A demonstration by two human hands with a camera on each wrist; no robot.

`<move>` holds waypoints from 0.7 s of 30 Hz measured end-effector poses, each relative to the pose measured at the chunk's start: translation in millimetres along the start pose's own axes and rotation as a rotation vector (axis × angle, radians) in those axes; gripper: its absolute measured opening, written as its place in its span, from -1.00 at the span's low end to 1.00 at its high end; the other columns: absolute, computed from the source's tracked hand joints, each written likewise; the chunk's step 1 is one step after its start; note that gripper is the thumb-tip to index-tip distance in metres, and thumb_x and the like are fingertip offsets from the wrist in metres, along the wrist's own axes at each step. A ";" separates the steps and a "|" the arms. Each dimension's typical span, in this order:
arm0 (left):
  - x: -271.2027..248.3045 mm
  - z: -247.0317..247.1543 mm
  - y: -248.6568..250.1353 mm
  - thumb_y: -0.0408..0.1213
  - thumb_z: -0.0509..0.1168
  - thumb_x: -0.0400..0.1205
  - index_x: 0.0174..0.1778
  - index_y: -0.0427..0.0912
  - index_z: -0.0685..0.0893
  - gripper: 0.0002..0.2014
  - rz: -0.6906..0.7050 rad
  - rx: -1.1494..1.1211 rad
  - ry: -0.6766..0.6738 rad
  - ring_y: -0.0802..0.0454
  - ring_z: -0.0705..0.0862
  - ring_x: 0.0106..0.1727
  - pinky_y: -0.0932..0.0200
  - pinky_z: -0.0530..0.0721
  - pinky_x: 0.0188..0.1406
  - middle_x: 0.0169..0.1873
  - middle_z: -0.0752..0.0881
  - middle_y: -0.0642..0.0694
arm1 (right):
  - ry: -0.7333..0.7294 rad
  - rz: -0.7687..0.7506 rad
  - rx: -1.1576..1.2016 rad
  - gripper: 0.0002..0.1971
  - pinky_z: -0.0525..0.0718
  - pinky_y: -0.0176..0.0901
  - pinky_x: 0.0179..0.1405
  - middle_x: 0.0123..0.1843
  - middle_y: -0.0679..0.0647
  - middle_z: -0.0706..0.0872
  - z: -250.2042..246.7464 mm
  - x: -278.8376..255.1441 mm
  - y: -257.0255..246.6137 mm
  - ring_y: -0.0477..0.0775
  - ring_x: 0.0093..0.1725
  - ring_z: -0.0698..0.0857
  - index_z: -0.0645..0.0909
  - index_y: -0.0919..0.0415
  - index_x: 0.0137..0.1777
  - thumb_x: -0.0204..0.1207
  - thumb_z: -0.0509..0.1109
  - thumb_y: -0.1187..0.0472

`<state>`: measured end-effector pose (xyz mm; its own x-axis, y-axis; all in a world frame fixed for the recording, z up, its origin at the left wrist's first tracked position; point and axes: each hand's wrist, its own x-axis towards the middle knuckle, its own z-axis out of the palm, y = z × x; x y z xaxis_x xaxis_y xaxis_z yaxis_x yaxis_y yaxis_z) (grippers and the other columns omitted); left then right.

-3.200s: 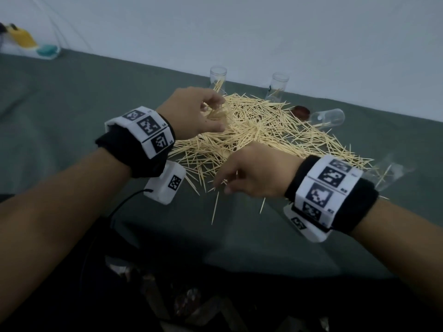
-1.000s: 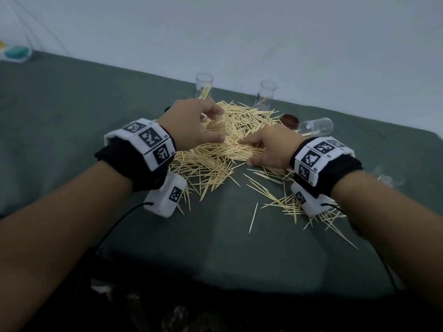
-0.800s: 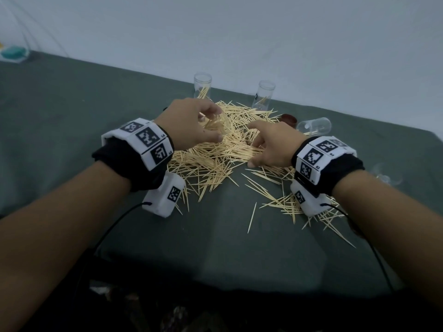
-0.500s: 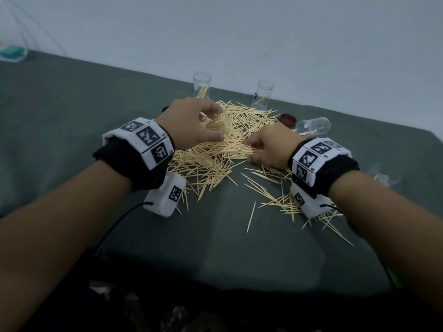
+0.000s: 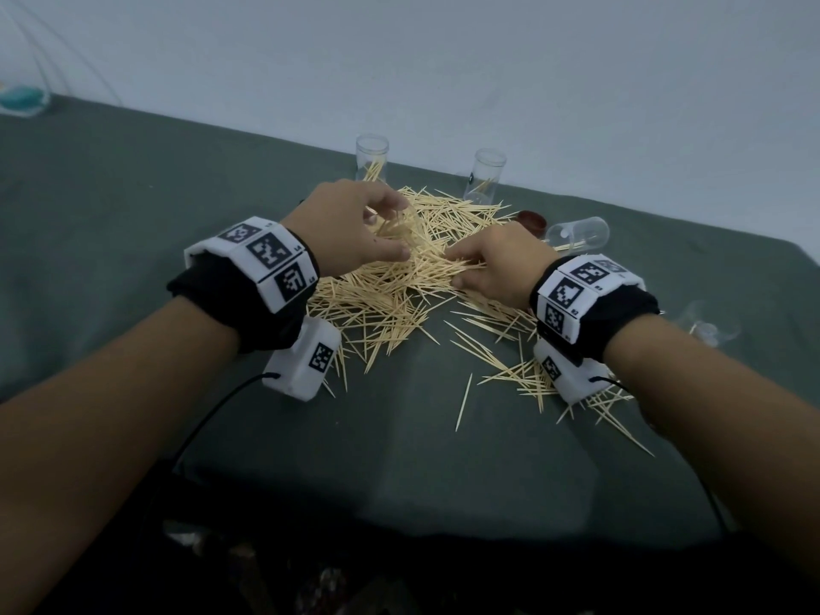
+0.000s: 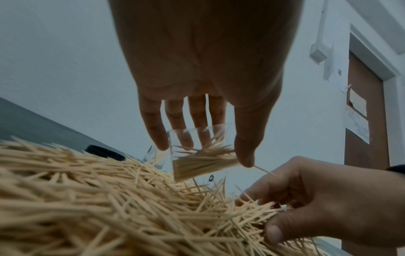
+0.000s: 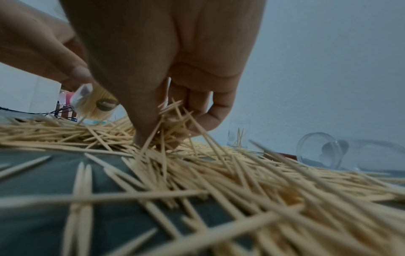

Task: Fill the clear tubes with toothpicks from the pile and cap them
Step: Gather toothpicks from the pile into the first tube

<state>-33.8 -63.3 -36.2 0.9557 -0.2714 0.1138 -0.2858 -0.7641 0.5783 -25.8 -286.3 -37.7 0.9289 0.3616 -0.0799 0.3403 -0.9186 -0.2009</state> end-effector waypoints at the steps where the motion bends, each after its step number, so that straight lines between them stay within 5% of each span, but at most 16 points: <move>1: 0.0 -0.1 0.2 0.07 0.53 0.45 0.39 0.03 0.60 -0.41 0.000 -0.002 0.003 0.14 0.64 0.17 0.32 0.45 -0.01 0.14 0.69 0.13 | 0.003 0.004 0.000 -0.57 0.54 -0.15 0.35 0.34 0.00 0.70 -0.4 0.2 0.6 0.01 0.30 0.65 0.62 -0.04 0.40 0.52 0.51 0.06; 15: -2.0 -5.7 1.4 0.05 0.52 0.46 0.42 0.02 0.59 -0.40 -0.016 0.006 0.014 0.13 0.63 0.18 0.25 0.45 0.08 0.17 0.70 0.11 | 0.065 0.032 0.053 -0.69 0.48 -0.33 0.13 0.30 -0.02 0.72 -10.6 2.1 4.7 -0.05 0.20 0.68 0.70 -0.01 0.30 0.55 0.47 0.09; 21: -2.0 -6.7 0.7 0.02 0.52 0.47 0.42 0.02 0.59 -0.41 -0.020 0.014 0.024 0.14 0.61 0.18 0.25 0.45 0.10 0.18 0.69 0.10 | 0.099 0.077 0.087 -0.66 0.57 -0.22 0.17 0.25 -0.03 0.74 -22.8 0.7 8.2 -0.05 0.12 0.70 0.69 -0.06 0.30 0.54 0.47 -0.02</move>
<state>-35.5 -59.4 -30.6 0.9625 -0.2422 0.1221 -0.2678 -0.7770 0.5696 -19.1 -297.2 -17.2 0.9631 0.2692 -0.0023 0.2576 -0.9242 -0.2819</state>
